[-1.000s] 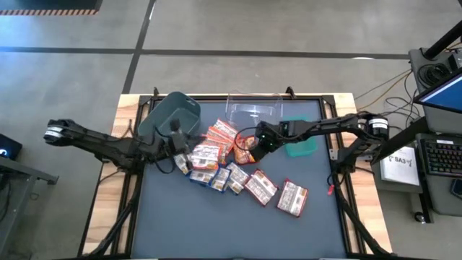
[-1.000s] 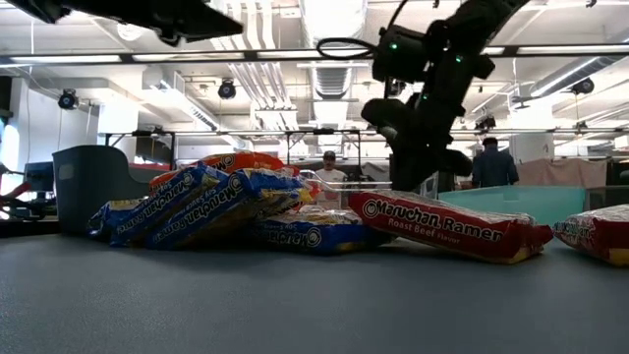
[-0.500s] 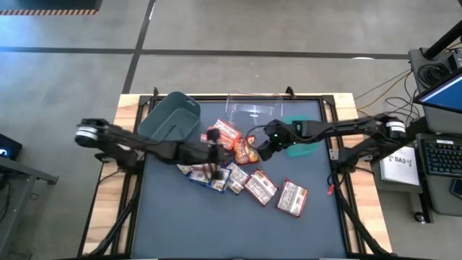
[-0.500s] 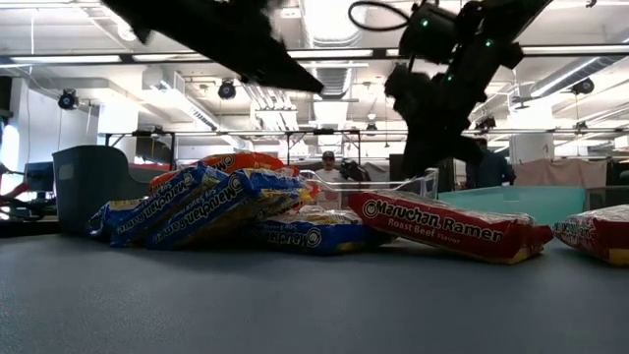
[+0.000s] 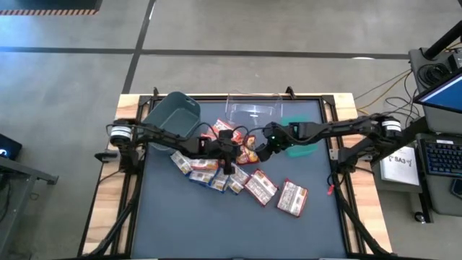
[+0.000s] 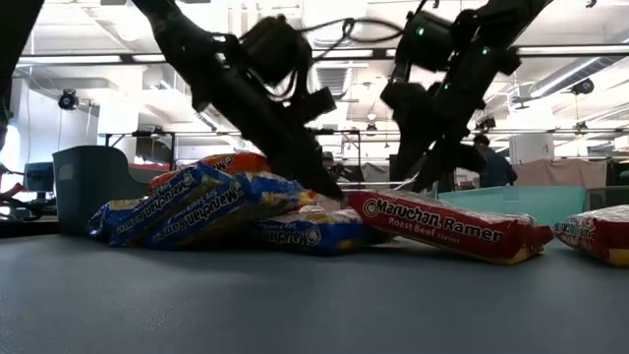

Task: Sort Maruchan noodles
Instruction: Put the red noodle pack into the transparent bin

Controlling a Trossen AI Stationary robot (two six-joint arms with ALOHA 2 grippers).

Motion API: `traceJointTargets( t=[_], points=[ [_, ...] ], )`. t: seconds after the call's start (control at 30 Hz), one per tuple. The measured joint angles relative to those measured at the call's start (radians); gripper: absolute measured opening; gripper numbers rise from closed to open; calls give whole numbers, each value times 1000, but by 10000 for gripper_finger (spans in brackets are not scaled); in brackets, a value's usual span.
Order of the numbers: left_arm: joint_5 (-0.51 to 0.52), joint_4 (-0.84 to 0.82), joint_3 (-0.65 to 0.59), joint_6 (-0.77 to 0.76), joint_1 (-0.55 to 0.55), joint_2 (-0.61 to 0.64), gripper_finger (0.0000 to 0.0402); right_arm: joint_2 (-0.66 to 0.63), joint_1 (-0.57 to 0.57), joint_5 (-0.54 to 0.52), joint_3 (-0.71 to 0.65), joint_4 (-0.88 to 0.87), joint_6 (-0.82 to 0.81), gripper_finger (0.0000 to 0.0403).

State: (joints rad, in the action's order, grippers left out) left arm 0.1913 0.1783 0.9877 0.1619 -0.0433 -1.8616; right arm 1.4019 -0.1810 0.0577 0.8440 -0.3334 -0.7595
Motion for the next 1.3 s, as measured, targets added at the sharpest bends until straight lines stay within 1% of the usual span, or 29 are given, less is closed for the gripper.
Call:
traceJointTargets(
  t=[0.13,0.27,0.5,0.7,0.77,1.03,1.17,1.3],
  points=[
    [-7,-20,2,-18,-3,-14,0,49,0,2,0,48,-2,238],
    [-6,-76,1,-45,-9,-13,0,78,0,12,0,88,-17,271],
    [-10,-71,-34,-85,-22,-12,0,103,-5,20,0,110,-35,302],
    [-35,-21,-65,-102,-25,-12,0,134,-7,20,0,153,-52,309],
    [-37,-19,-67,-104,-25,-13,0,152,-10,20,0,187,-53,308],
    [-39,4,-103,-133,-31,-13,0,221,-36,30,0,236,-38,311],
    [-41,39,-134,-157,-32,-12,0,245,-46,80,0,321,-34,311],
    [-41,41,-140,-163,-32,-12,0,257,-46,126,-2,416,-34,309]
  ],
)
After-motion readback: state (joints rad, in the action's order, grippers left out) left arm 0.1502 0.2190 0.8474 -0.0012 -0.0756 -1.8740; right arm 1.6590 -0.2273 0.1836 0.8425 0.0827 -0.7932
